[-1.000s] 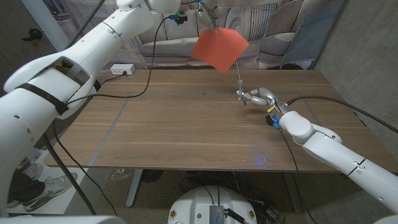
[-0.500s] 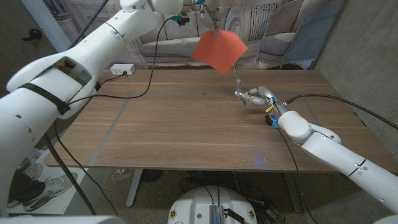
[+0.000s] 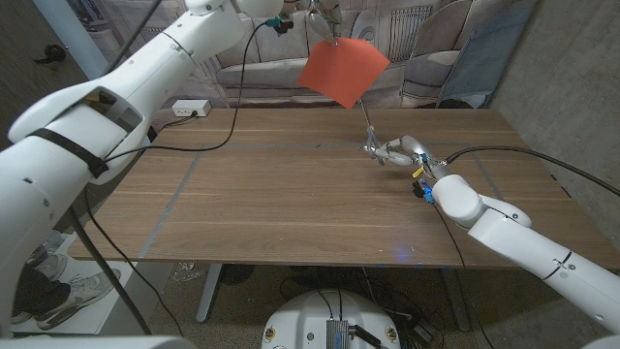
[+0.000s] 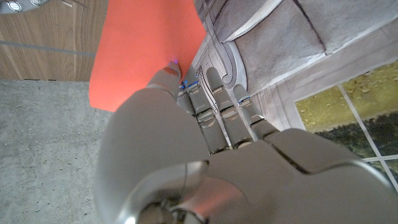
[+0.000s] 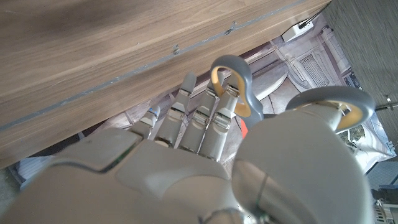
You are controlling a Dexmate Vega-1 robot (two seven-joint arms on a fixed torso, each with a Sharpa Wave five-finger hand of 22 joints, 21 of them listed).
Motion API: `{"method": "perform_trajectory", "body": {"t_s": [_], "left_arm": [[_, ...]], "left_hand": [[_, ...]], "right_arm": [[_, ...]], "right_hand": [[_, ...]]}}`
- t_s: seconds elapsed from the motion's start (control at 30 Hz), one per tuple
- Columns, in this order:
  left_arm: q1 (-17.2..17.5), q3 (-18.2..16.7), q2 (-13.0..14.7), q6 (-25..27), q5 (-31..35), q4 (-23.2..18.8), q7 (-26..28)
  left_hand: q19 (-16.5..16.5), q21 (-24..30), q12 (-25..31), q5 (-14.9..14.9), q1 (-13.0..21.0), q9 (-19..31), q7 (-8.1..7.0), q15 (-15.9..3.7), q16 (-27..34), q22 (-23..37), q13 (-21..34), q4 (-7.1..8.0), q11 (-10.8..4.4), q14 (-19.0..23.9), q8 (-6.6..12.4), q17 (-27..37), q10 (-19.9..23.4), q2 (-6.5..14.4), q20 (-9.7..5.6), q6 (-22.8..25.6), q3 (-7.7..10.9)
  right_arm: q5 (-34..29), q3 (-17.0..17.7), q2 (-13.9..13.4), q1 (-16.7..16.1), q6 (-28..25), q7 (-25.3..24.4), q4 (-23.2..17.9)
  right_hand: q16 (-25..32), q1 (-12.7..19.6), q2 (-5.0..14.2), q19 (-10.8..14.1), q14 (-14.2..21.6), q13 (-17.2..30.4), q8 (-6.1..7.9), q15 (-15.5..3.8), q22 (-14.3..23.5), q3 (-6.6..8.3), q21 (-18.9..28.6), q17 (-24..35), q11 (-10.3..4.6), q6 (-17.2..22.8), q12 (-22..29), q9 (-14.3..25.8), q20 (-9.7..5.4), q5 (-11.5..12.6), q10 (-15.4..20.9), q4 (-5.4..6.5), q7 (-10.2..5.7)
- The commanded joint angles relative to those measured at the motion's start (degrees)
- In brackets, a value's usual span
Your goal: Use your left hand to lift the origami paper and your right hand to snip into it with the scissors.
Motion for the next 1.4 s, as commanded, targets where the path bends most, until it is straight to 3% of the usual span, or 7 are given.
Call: {"method": "perform_trajectory", "body": {"t_s": [0.03,0.13,0.2,0.43,1.1,1.23,1.4], "left_arm": [[-0.1,0.3,-0.1,0.4,-0.1,-0.7,-0.8],[0.0,0.2,0.1,-0.1,-0.4,-1.0,-0.9],[0.0,0.3,0.1,-0.1,-0.3,-1.2,-1.1],[0.3,-0.5,1.2,0.1,-0.7,-3.1,-1.9],[1.4,-1.2,2.5,-1.1,-1.9,-4.0,-3.5],[1.3,-1.2,2.4,-1.4,-2.0,-3.6,-3.7],[1.1,-0.9,2.2,-1.6,-1.2,-2.9,-3.2]], "left_hand": [[0.2,-0.1,-0.3,0.3,1.3,3.0,1.76,-9.61,-0.2,0.2,0.3,0.1,-2.68,0.4,0.15,0.2,2.4,1.2,0.61,1.7,-0.12],[0.2,-0.1,-0.3,0.2,1.3,3.0,1.75,-9.59,-0.2,0.2,0.3,0.13,-2.71,0.4,0.13,0.2,2.4,1.2,0.64,1.7,-0.14],[0.1,-0.1,-0.3,0.2,1.3,3.0,1.7,-9.58,-0.2,0.2,0.4,0.15,-2.72,0.4,0.1,0.2,2.4,1.2,0.71,1.7,-0.14],[0.2,-0.1,-0.4,0.2,1.3,3.1,1.74,-9.61,-0.3,0.2,0.4,0.15,-2.74,0.4,0.06,0.2,2.3,1.2,0.7,1.7,-0.16],[0.3,-0.2,-0.4,0.1,1.4,3.0,1.97,-9.6,-0.4,0.2,0.5,0.18,-2.72,0.4,-0.13,0.2,2.4,1.2,0.8,1.8,-0.27],[0.2,-0.2,-0.5,0.1,1.4,3.1,1.88,-9.63,-0.4,0.2,0.4,0.18,-2.69,0.5,-0.14,0.2,2.4,1.3,0.81,1.8,-0.28],[0.2,-0.2,-0.5,0.0,1.5,3.1,1.7,-9.64,-0.4,0.2,0.5,0.16,-2.72,0.5,-0.17,0.3,2.5,1.3,0.85,1.8,-0.31]], "right_arm": [[-5.1,-1.8,0.0,0.9,-7.6,-1.7,-3.3],[-4.5,-1.3,0.4,0.6,-7.0,-1.8,-2.9],[-6.1,-2.7,-0.5,2.2,-12.2,-0.2,-4.7],[-7.9,-4.7,1.0,4.0,-16.1,-0.6,-4.2],[-9.0,-5.8,3.0,5.6,-10.8,-2.2,-1.3],[-11.3,-6.6,3.1,6.0,-12.2,-2.9,-2.1],[-12.8,-6.6,4.2,5.2,-12.4,-5.1,-2.1]], "right_hand": [[0.1,-0.8,-0.11,-0.1,-0.2,0.1,-0.19,-9.61,0.2,-0.17,0.0,0.1,0.59,-0.3,-0.1,0.2,0.33,0.2,0.1,0.14,0.43],[0.0,-1.0,-0.13,-0.2,-0.2,0.1,-0.18,-9.61,0.2,-0.18,0.0,0.2,0.57,-0.4,-0.1,0.2,0.36,0.2,0.1,0.18,0.43],[0.0,-1.2,-0.14,-0.3,-0.3,0.1,-0.14,-9.61,0.2,-0.19,-0.1,0.2,0.63,-0.4,-0.1,0.3,0.48,0.2,0.0,0.25,0.44],[0.0,-1.6,-0.16,-0.5,-0.5,0.2,-0.16,-9.57,0.2,-0.22,-0.1,0.3,0.69,-0.6,-0.1,0.4,0.63,0.2,0.0,0.41,0.54],[-0.2,-2.6,-0.03,-1.0,-1.0,0.2,-0.05,-9.63,0.3,-0.13,-0.2,0.4,0.54,-0.8,0.0,0.6,0.82,0.3,-0.3,0.72,0.42],[-0.2,-2.5,0.08,-0.5,-1.1,0.3,0.02,-9.71,0.3,-0.01,0.0,0.5,0.41,-0.8,0.0,0.6,0.37,0.4,-0.3,0.67,0.17],[0.4,0.8,1.11,1.6,0.0,0.3,1.0,-9.92,0.1,0.92,0.8,0.9,-1.1,0.8,0.8,1.1,-1.35,1.6,1.2,-0.7,-1.63]]}}
